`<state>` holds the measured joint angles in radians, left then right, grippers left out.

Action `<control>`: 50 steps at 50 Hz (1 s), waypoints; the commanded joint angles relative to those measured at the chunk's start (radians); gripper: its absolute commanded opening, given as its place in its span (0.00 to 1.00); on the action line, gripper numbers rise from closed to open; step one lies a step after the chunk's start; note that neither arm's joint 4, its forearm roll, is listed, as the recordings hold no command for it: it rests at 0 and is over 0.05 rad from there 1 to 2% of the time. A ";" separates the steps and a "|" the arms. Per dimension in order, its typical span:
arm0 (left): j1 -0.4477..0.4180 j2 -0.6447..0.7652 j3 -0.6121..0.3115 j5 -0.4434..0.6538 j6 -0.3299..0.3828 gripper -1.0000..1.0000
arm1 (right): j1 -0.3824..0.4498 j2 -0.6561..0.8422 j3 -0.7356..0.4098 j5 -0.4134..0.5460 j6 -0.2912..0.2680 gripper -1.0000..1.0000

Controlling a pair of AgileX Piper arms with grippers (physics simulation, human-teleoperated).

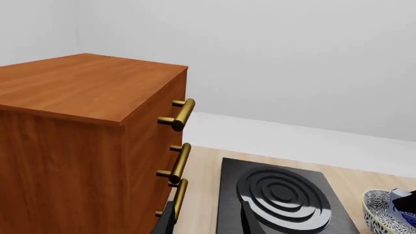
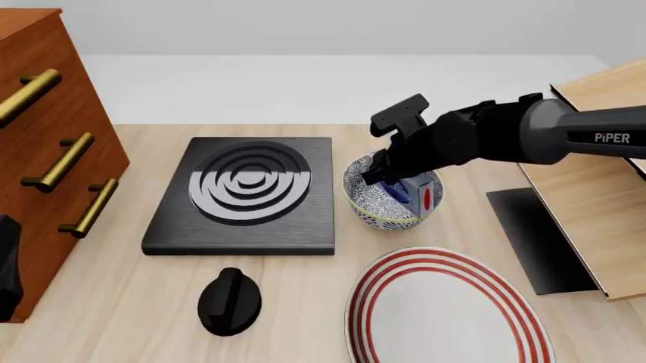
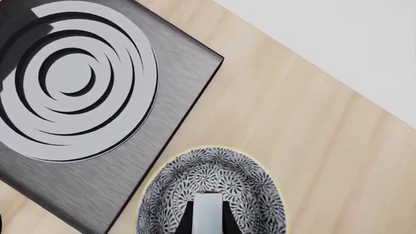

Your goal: Pick up the cream cheese and put it in the bowl.

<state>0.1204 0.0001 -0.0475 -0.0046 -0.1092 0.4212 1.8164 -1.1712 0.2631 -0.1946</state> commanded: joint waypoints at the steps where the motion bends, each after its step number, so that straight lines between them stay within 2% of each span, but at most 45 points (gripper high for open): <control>1: 0.003 0.000 -0.004 0.002 0.000 1.00 | -0.005 -0.003 0.002 -0.008 0.012 0.00; 13: 0.006 0.000 -0.001 -0.002 0.001 1.00 | -0.004 -0.007 -0.001 -0.003 0.011 0.00; 14: 0.007 0.000 0.000 -0.003 0.001 1.00 | -0.002 -0.008 0.000 -0.004 0.013 1.00; 32: 0.000 0.000 -0.003 0.000 0.001 1.00 | 0.000 -0.023 0.000 0.001 0.025 1.00; 40: -0.004 0.000 -0.001 -0.001 -0.002 1.00 | 0.027 -0.109 0.015 0.028 0.054 1.00; 50: -0.010 0.000 -0.003 0.001 -0.002 1.00 | 0.042 -0.260 -0.048 0.120 0.108 1.00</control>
<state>0.1150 0.0001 -0.0495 -0.0045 -0.1103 0.4453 1.6727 -1.1847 0.3200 -0.1277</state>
